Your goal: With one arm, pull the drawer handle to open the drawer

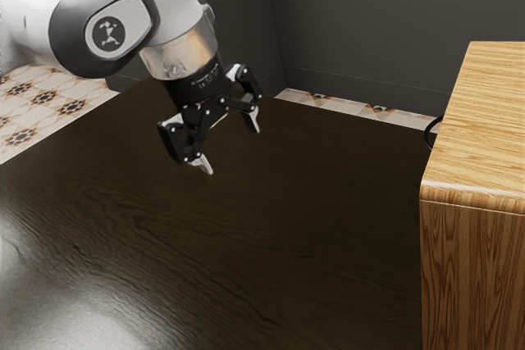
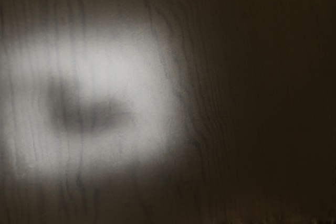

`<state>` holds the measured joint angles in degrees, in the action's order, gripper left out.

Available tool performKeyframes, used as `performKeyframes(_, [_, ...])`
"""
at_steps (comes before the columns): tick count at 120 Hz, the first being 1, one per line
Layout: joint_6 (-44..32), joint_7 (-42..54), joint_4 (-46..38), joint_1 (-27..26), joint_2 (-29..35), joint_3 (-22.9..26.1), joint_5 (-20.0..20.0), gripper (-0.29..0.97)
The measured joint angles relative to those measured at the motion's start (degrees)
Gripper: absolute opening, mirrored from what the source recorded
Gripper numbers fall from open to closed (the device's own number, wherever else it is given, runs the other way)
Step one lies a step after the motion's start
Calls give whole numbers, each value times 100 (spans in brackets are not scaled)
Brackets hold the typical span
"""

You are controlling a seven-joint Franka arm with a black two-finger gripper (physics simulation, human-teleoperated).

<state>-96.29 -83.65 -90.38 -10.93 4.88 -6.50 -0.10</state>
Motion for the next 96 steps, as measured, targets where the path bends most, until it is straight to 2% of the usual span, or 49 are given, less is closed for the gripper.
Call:
performKeyframes(20, [-171, 1080, 36, 101, -112, -5, -4, 68])
performKeyframes(28, [-210, 1434, 54, 661, -149, 465, -7, 68])
performKeyframes(33, [-229, 1633, 57, 809, -153, 617, -1, 68])
performKeyframes(37, [-247, 1781, 57, 687, -157, 543, 4, 68])
performKeyframes(54, [-362, 2329, 42, -562, -227, -423, 32, 68])
performKeyframes(67, [-469, 2670, 18, -753, -238, -602, 48, 68])
performKeyframes(73, [-504, 2812, 34, -684, -268, -591, 46, 68])
performKeyframes(83, [-547, 3027, 103, -34, -394, -84, 39, 68])
performKeyframes(96, [-614, 3266, 560, 267, -792, 56, 27, 68])
